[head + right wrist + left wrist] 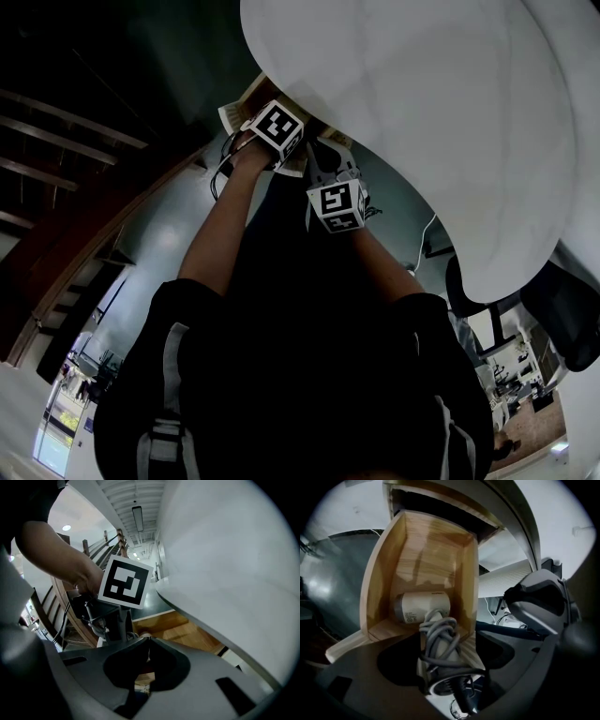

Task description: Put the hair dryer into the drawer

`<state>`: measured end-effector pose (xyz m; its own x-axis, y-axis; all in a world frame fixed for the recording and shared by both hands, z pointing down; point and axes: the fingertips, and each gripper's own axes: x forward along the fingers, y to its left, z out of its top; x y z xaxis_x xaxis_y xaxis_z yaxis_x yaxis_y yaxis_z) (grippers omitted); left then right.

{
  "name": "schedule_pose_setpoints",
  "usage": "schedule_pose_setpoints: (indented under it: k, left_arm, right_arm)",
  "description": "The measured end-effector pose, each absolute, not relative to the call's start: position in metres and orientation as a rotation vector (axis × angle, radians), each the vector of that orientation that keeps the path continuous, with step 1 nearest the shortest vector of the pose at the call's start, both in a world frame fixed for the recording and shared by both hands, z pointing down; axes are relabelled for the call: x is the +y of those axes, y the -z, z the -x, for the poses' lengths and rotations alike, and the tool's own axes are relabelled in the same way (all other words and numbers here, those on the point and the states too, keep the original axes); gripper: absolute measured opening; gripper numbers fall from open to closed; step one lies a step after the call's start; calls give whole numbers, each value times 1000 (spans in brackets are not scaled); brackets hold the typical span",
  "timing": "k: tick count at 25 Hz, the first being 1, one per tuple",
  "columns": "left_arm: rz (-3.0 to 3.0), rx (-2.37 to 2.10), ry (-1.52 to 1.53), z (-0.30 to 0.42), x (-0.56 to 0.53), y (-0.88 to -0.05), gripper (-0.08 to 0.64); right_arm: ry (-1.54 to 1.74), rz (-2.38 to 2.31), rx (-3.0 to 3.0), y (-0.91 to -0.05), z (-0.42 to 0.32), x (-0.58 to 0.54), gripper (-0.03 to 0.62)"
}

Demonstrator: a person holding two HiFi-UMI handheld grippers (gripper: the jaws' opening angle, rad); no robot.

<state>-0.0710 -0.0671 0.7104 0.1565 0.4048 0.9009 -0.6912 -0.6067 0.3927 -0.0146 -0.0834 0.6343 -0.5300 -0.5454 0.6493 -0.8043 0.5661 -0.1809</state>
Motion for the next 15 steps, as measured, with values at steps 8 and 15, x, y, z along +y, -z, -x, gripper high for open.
schedule_pose_setpoints:
  k: [8, 15]
  left_arm:
    - [-1718, -394, -1524, 64, -93, -696, 360]
    - [-1879, -595, -1367, 65, -117, -662, 357]
  right_arm:
    - [-623, -1079, -2272, -630, 15, -90, 25]
    - [-584, -1101, -2298, -605, 12, -100, 25]
